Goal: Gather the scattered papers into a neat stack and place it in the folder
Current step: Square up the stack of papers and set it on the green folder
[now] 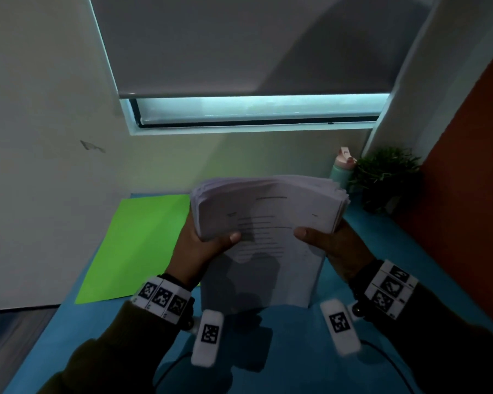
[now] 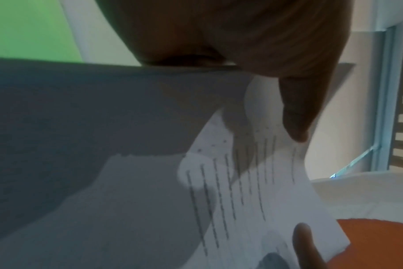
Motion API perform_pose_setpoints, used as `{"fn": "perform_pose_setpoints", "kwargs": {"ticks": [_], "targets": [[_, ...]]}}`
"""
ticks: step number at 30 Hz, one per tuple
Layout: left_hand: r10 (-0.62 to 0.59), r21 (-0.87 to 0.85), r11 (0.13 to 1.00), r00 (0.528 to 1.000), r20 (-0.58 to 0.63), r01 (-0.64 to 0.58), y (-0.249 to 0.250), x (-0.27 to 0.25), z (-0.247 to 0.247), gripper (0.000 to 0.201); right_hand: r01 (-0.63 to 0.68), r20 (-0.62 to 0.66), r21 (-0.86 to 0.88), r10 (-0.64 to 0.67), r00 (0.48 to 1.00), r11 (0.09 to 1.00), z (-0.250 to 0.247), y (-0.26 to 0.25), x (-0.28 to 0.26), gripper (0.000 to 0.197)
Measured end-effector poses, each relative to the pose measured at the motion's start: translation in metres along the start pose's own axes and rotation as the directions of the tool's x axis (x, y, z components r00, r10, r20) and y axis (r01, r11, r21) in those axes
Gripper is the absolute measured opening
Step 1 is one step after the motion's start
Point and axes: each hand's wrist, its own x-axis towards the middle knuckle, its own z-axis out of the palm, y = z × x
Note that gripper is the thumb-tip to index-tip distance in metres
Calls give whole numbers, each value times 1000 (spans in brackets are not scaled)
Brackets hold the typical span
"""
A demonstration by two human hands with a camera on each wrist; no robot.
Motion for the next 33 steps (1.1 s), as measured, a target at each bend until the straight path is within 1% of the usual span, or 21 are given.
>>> {"fn": "perform_pose_setpoints", "kwargs": {"ticks": [2,4,7,9,11,14,16,18,20,21,22,24,25,26,27,28,29,30,31,32,33], "targets": [[-35,82,996,999,21,33,6,2,10,57,-27,-34,-80,24,999,996,9,-1,2,57],[-4,228,974,999,-39,13,10,10,18,42,-30,-102,-222,8,995,975,20,-7,6,23],[71,240,970,988,-138,-37,26,21,22,16,11,-195,-298,-72,978,955,23,-27,13,14],[93,117,990,988,-124,-78,36,23,21,19,80,-181,-222,-122,976,972,20,-42,14,11],[112,68,992,991,-76,-107,39,19,18,36,125,-131,-94,-137,982,988,14,-43,12,37],[6,26,1000,1000,-18,-6,21,5,11,52,98,-105,-42,-102,989,994,4,-26,6,74],[-69,86,994,998,8,68,3,-4,7,49,53,-99,-82,-61,993,995,-3,-16,3,84],[-128,178,976,992,12,124,-11,-8,5,46,85,-96,-166,-102,990,982,-8,-22,2,89],[-121,263,958,993,7,115,-12,-6,4,48,180,-98,-388,-235,967,904,-9,-40,8,94],[-103,298,950,995,9,96,-11,-4,5,48,242,-77,-522,-328,941,818,-9,-53,11,95],[-83,337,939,996,18,72,-8,-3,7,45,325,-20,-644,-439,898,693,-7,-66,14,96],[-25,434,901,998,60,-3,-2,1,10,27,481,211,-817,-610,764,320,0,-90,18,92],[9,473,880,996,92,-52,3,3,12,17,513,334,-844,-597,730,155,4,-98,21,90],[50,511,852,989,140,-115,8,4,14,13,541,423,-836,-528,737,87,8,-102,24,88],[97,547,814,974,204,-196,14,4,17,12,557,466,-822,-421,778,120,12,-105,26,85],[139,578,768,953,268,-275,20,5,19,10,553,478,-807,-319,818,209,14,-104,29,79],[173,595,731,934,314,-336,25,5,20,9,557,496,-788,-266,827,263,14,-101,33,67],[193,609,704,924,331,-365,29,6,21,10,566,515,-788,-243,822,242,16,-99,34,51],[203,618,696,926,320,-366,31,7,19,13,582,532,-789,-254,808,198,16,-98,33,39],[204,622,710,941,269,-331,33,8,17,18,604,547,-774,-281,789,189,12,-94,33,40],[200,623,734,963,182,-270,33,10,13,26,611,532,-754,-324,783,239,7,-91,32,45]]}}
